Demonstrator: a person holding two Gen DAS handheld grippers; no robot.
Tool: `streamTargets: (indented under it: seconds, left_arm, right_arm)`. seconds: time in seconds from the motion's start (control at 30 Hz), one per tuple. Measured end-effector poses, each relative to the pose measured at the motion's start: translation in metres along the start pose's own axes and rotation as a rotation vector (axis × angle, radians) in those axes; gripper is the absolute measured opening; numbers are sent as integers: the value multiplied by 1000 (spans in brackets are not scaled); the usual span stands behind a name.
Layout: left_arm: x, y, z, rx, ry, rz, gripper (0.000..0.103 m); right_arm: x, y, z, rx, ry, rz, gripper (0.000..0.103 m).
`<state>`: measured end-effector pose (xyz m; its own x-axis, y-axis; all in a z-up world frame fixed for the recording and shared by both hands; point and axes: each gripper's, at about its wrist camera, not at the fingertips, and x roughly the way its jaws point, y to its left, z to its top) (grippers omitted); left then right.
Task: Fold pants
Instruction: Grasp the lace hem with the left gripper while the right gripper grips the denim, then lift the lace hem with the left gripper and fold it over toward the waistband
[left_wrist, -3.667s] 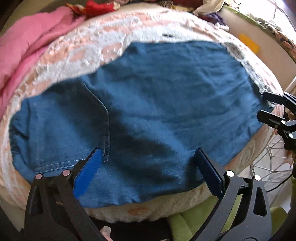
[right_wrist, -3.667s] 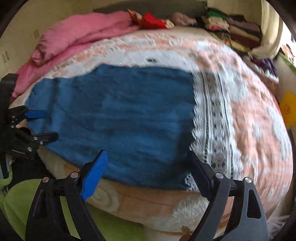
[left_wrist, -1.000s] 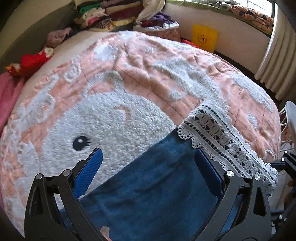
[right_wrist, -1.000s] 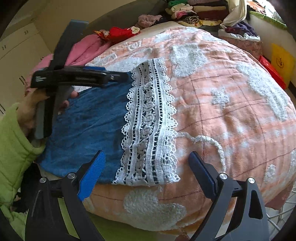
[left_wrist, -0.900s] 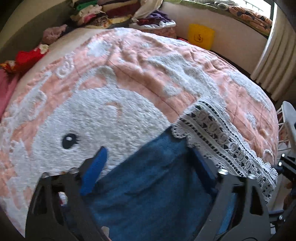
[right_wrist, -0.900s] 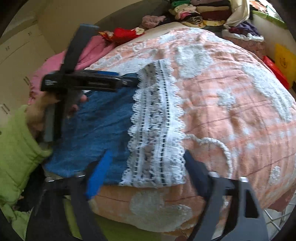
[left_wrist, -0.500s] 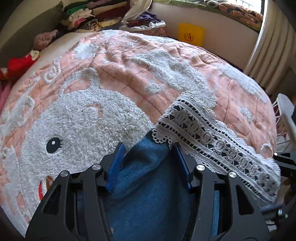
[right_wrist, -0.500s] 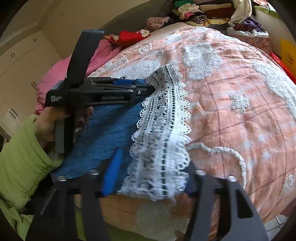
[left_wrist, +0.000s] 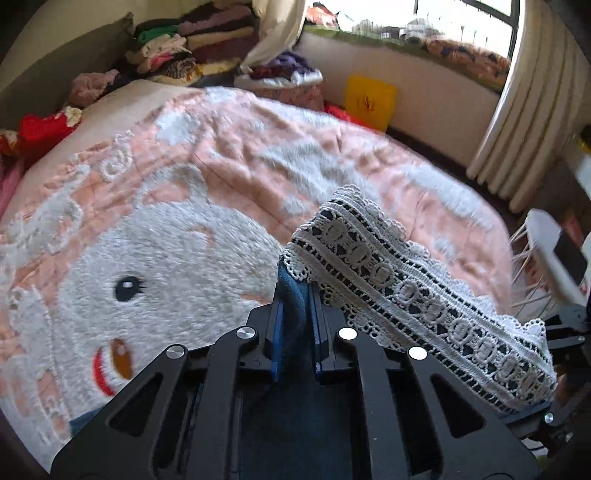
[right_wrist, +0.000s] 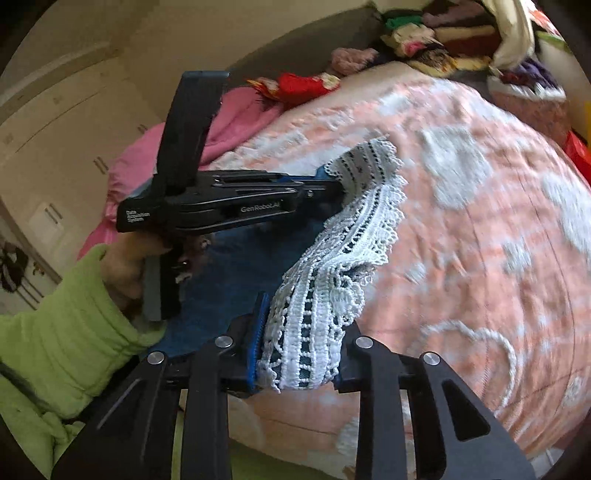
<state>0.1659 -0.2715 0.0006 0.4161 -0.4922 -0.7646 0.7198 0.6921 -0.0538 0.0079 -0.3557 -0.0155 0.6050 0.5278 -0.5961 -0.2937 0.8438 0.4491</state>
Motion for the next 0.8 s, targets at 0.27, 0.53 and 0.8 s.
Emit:
streamTargets:
  seconds: [0.27, 0.53, 0.8]
  left_arm:
    - [-68, 41, -19, -97, -102, 27, 5]
    - [-78, 98, -83, -282, -48, 67, 9]
    - [-121, 163, -138, -585, -137, 56, 12]
  right_arm:
    - [14, 68, 25, -159, 6, 80, 26]
    - [89, 118, 8, -253, 163, 102, 26]
    - [117, 172, -7, -444, 218, 28, 28]
